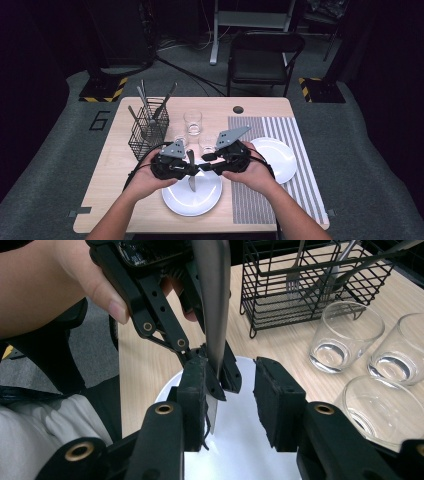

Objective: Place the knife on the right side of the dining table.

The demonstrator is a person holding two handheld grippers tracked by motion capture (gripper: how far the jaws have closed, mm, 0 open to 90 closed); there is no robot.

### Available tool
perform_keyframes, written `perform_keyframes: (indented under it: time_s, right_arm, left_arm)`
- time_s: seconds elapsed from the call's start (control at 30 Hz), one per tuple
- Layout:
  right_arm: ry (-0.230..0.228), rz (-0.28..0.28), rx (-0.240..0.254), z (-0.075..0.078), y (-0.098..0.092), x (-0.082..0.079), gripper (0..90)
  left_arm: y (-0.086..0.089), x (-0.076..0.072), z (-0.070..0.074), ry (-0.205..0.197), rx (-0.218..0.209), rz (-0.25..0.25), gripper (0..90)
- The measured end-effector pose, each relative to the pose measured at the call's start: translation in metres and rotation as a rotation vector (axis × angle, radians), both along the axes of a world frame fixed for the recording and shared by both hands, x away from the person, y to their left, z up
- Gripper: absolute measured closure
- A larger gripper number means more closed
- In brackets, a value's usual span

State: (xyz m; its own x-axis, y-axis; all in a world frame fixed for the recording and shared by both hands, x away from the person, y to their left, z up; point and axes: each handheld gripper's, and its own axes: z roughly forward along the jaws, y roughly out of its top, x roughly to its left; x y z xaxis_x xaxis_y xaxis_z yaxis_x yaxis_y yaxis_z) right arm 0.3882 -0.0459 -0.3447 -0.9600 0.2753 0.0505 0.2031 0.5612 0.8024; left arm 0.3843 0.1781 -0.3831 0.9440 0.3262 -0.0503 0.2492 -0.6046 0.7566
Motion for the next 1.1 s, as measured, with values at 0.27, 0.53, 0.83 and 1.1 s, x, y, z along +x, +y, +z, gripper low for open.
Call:
perform_keyframes:
  time_s: [0.27, 0.53, 0.83, 1.1]
  right_arm:
    - [-0.006, 0.02, 0.002, 0.002, 0.007, 0.0, 65.6]
    - [-0.005, 0.033, 0.012, 0.005, 0.013, 0.0, 66.4]
    - [0.0, 0.047, 0.014, 0.008, 0.017, 0.0, 67.1]
    - [0.008, 0.055, 0.009, 0.008, 0.021, 0.001, 77.3]
  left_arm:
    - [-0.002, -0.001, 0.0, -0.001, 0.012, -0.013, 82.2]
    - [-0.004, -0.001, -0.002, 0.002, 0.019, -0.019, 82.2]
    - [-0.007, -0.002, -0.003, -0.003, 0.024, -0.029, 82.2]
    - [-0.008, -0.002, -0.004, -0.006, 0.025, -0.031, 82.2]
